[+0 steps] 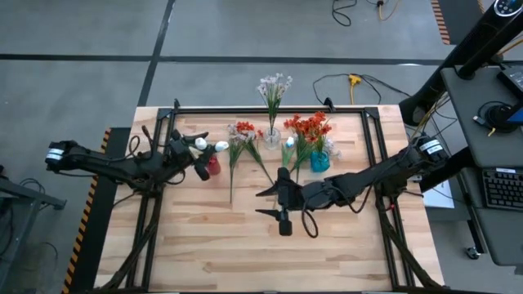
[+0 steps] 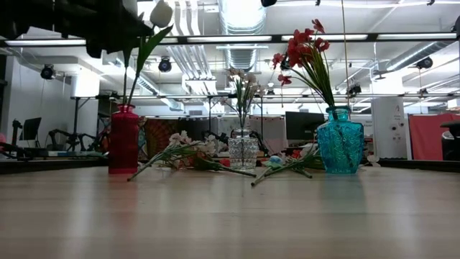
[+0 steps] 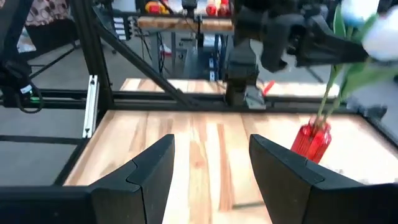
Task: Sort flowers into vase by color
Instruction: Put the bottom white flower into the red vase
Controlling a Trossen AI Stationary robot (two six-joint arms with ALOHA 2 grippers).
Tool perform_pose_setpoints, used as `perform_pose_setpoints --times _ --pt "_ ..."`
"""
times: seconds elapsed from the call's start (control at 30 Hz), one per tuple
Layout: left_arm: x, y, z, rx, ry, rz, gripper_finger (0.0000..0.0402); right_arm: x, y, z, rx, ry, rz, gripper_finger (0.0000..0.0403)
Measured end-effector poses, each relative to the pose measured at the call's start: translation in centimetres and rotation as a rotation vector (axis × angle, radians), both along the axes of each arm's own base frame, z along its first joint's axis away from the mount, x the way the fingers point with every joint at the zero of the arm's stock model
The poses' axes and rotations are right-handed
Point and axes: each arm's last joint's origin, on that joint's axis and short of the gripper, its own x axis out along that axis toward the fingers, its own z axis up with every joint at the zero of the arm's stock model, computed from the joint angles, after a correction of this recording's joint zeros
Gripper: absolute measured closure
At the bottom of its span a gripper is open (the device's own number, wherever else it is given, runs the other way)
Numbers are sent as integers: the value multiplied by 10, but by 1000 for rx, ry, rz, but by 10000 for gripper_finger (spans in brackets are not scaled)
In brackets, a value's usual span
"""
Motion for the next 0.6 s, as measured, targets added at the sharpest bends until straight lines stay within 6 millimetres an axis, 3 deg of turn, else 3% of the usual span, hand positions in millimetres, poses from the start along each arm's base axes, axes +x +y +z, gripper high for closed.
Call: perform_pose_setpoints --times 0.2,0.6 --pt "-10 -4 -8 14 121 -40 146 -2 -3 4 27 138 -100 202" --pt "-18 -5 -5 3 99 -54 145 -6 -7 8 37 244 -191 202"
